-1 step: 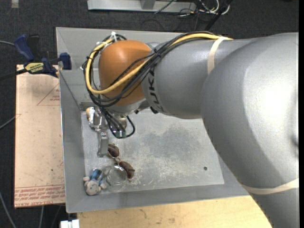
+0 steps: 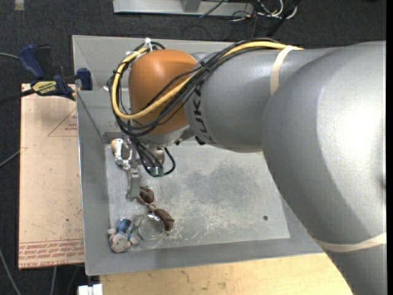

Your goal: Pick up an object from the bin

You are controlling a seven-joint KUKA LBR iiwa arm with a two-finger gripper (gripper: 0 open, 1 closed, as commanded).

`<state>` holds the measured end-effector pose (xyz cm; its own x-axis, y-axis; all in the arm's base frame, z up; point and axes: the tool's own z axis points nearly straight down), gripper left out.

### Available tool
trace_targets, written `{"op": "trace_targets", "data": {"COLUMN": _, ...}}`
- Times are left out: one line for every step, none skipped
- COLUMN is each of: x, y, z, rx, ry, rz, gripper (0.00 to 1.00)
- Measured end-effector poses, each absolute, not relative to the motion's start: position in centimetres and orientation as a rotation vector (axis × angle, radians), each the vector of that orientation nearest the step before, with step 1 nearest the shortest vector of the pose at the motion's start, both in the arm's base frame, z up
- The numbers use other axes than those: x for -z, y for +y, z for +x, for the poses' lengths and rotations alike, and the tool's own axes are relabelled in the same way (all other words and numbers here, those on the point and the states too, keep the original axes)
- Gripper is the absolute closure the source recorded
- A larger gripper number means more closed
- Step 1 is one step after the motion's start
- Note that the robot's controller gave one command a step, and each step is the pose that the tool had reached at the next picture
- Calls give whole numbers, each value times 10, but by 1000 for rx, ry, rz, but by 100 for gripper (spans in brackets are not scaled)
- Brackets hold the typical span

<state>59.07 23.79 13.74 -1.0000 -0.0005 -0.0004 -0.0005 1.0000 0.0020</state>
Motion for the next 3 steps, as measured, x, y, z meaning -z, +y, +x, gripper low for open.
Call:
{"op": "trace_targets", "data": {"x": -102, "y": 215, "z": 535, "rx": -3, "ry": 3134, "rz": -166, "gripper": 0}}
{"op": "trace_targets", "data": {"x": -109, "y": 208, "z": 517, "rx": -3, "ry": 3138, "rz": -135, "gripper": 0}}
{"op": "trace_targets", "data": {"x": -105, "y": 233, "z": 498, "rx": -1, "ry": 3115, "rz": -399, "gripper": 0}}
